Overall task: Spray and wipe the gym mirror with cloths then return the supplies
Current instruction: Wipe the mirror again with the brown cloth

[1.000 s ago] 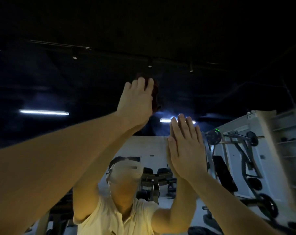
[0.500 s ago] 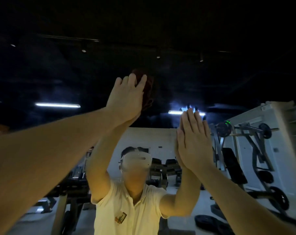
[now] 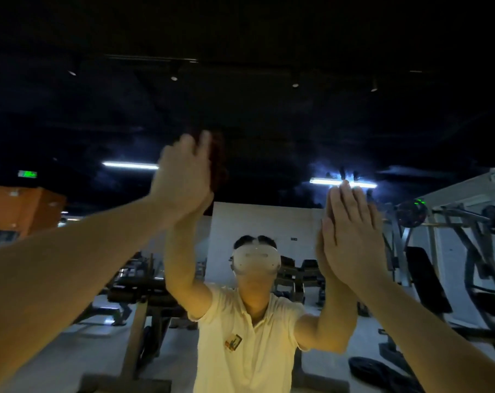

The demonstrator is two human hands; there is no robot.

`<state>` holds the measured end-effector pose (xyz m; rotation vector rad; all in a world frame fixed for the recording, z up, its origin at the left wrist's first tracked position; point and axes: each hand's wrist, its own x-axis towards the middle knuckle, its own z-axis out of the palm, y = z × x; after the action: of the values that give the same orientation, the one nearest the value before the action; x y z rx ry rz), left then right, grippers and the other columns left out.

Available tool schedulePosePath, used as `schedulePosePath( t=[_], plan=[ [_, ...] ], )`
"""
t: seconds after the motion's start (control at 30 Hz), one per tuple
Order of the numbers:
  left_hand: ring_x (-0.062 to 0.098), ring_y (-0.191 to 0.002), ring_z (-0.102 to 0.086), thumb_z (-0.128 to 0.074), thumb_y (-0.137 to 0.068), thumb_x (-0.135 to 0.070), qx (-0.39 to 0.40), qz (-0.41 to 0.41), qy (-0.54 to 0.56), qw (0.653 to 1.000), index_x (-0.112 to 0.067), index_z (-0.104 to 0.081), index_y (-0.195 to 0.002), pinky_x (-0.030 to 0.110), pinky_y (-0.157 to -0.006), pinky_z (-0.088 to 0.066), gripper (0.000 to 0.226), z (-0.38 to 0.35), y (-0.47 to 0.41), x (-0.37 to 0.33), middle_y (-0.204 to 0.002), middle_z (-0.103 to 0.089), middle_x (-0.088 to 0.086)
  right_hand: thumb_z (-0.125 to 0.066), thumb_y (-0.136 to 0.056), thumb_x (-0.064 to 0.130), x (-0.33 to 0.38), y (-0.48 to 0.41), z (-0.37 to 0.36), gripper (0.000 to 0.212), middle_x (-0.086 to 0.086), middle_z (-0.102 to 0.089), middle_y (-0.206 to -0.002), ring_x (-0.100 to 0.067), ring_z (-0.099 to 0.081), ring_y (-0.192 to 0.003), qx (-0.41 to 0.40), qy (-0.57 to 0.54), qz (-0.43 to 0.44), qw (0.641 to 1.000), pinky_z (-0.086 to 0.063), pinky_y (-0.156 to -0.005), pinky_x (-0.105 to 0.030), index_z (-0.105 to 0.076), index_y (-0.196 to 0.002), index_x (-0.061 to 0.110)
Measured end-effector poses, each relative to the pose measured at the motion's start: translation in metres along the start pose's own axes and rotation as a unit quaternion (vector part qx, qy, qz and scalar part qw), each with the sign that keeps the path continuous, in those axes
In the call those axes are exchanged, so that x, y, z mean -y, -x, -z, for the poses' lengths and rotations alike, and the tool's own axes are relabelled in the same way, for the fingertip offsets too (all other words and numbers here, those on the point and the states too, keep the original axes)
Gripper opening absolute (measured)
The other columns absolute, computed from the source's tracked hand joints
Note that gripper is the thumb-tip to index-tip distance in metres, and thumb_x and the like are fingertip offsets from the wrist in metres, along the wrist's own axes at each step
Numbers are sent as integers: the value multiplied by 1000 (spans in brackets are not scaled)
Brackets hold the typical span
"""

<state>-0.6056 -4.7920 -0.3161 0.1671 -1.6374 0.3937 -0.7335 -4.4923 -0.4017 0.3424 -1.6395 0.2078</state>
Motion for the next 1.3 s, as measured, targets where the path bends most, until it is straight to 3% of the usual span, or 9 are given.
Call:
schedulePosePath(
  t=[0.13, 0.2, 0.37, 0.5, 0.7, 0.8, 0.9, 1.13, 1.3],
  plan=[
    [43, -112, -55, -25, -95, -44, 2, 164, 41, 986, 0, -23, -159, 51, -97, -47, 78, 6, -6, -16, -138, -45, 32, -10, -104, 46, 2, 0, 6, 69, -13, -14, -171, -30, -7, -159, 11, -22, -2, 1000, -9, -127, -53, -18, -164, 11],
    [36, -112, -55, -34, -97, -47, 1, 175, 89, 981, -4, -19, -161, 47, -97, -51, 79, 7, 4, -61, -139, -44, 26, -12, -103, 48, 0, -1, 8, 71, -13, -14, -171, -29, -7, -159, 14, -24, 6, 1000, -6, -127, -51, -19, -164, 12],
    [25, -110, -51, -67, -92, -58, 18, -63, 96, 993, -9, -12, -164, 37, -99, -46, 103, 2, 60, -162, -137, -45, 16, -15, -100, 48, -14, 4, 18, 72, -10, -11, -171, -25, -1, -159, 47, -44, 51, 997, -5, -127, -49, -18, -163, 15],
    [26, -117, -51, -68, -92, -55, 65, -180, 62, 980, -17, -8, -165, 40, -102, -47, 102, -4, 85, -109, -141, -41, 13, -22, -99, 44, -19, 28, 25, 71, -15, -15, -171, -33, -10, -158, 33, -23, 61, 997, -14, -126, -57, -26, -162, 11],
    [43, -97, -58, -21, -97, -56, 51, 156, 20, 986, -3, -21, -161, 53, -88, -50, 83, 6, 109, 20, -126, -49, 32, -29, -98, 41, -26, 87, 23, 71, -20, -21, -168, -38, -16, -157, 47, -10, 42, 998, -20, -124, -62, -25, -162, 9],
    [39, -107, -58, -38, -97, -53, 56, 211, 80, 973, -4, -15, -162, 47, -91, -51, 85, 9, 104, -32, -135, -44, 29, -34, -99, 38, -19, 106, 17, 69, -22, -22, -167, -39, -17, -156, 52, -25, 36, 998, -21, -123, -62, -28, -160, 7],
    [26, -108, -55, -66, -92, -57, 50, 119, 97, 987, -9, -11, -163, 39, -95, -52, 102, 3, 106, -118, -136, -45, 19, -33, -100, 40, -20, 110, 16, 70, -21, -17, -169, -38, -13, -158, 59, -29, 51, 997, -18, -124, -61, -22, -163, 9],
    [27, -104, -59, -71, -90, -52, 84, -167, 58, 981, -3, -22, -161, 39, -94, -50, 99, -1, 157, -195, -125, -54, 15, -54, -99, 43, -30, 107, 25, 77, -20, -19, -169, -37, -14, -157, 104, -15, 75, 992, -16, -125, -54, -22, -162, 11],
    [29, -103, -59, -68, -87, -61, 128, -62, -3, 990, -7, -17, -161, 41, -87, -54, 105, 8, 178, -107, -127, -50, 19, -64, -93, 34, -13, 117, 37, 75, -26, -29, -163, -42, -23, -152, 78, -22, 54, 995, -21, -121, -62, -36, -155, 4]
  ],
)
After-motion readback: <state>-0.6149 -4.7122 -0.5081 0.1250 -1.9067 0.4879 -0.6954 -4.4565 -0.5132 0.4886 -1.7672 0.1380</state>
